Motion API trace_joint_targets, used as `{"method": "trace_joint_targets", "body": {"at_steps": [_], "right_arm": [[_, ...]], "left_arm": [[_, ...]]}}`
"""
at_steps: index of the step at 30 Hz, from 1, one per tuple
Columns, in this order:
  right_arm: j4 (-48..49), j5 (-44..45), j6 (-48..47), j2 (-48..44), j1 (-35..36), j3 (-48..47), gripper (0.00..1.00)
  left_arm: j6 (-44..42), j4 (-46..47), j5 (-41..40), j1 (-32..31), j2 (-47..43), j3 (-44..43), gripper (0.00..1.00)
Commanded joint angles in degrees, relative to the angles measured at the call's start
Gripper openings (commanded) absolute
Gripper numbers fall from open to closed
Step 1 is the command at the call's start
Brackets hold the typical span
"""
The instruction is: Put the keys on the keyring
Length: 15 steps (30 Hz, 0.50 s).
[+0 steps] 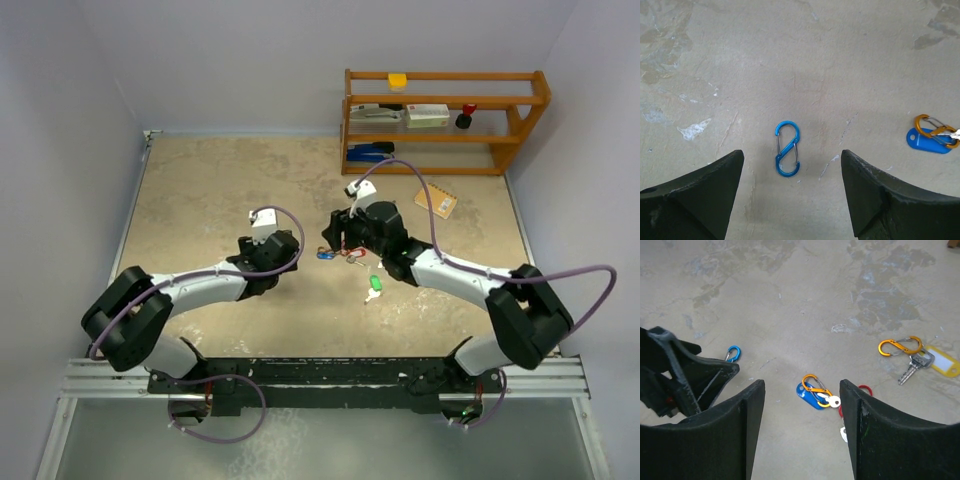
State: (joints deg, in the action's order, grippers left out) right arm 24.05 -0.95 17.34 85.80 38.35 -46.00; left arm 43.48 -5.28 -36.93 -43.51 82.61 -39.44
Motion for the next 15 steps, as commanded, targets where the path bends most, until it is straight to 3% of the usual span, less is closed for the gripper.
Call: {"method": "trace_joint_targets", "body": {"at_steps": [1,15], "right_arm": [[-1.2,3.7,-0.6,-6.1,0.3,2.9,0.64],[-6.0,6.2,-0.4,-16.3,0.3,8.6,0.65]], "left_arm": [[1.0,1.0,-1.7,0.4,2.1,-0.4,0.76],[-0.4,0.5,-3.6,-0.1,7.9,-1.6,0.68]]}}
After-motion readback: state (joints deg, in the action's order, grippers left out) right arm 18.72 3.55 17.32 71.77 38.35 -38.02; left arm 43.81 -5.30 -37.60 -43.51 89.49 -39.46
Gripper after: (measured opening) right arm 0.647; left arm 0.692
